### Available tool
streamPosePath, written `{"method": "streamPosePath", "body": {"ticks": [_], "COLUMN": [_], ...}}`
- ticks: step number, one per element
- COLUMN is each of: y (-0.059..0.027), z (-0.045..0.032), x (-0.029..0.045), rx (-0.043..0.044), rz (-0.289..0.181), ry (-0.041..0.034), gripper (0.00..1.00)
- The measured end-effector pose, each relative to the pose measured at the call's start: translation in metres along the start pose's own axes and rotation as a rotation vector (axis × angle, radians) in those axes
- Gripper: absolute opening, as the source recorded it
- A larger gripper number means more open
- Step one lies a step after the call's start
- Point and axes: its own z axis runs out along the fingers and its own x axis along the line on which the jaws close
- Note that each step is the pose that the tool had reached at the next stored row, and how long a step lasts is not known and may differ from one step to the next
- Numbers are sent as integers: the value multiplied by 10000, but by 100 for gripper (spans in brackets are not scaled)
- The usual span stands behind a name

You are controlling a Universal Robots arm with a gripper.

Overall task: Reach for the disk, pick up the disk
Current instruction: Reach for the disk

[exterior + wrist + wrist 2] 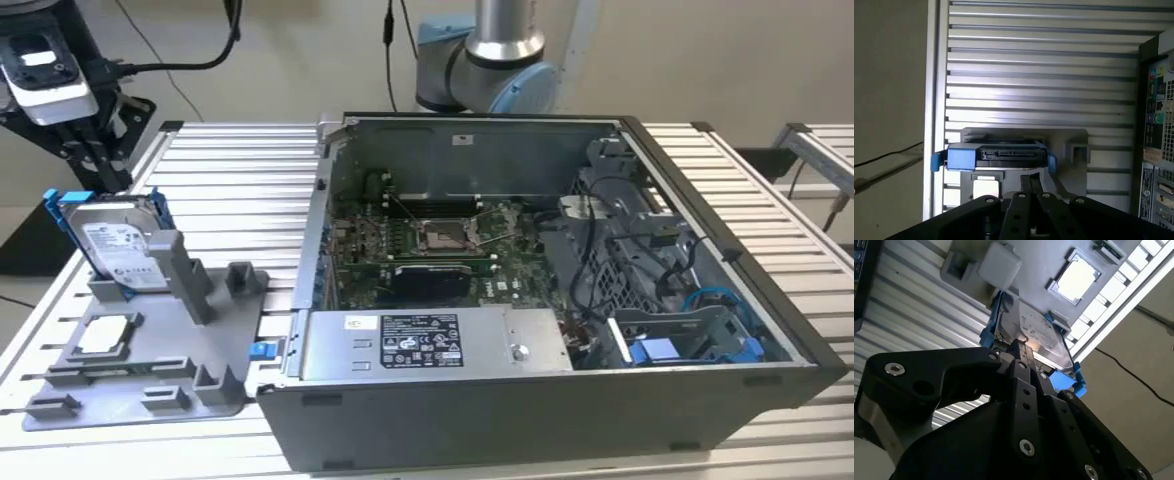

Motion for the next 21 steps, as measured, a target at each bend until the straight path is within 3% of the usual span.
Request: {"method": "streamPosePath", "body": {"ticks": [4, 10, 13, 15, 21], "y": [85, 118, 120, 115, 72], "z": [4, 7, 9, 10, 9], "x": [154, 428, 524, 569, 577], "rx": [1, 1, 0, 0, 0], "rz": [1, 1, 0, 0, 0], "ry": [0, 1, -1, 0, 0], "gripper": [0, 0, 0, 0, 0]}}
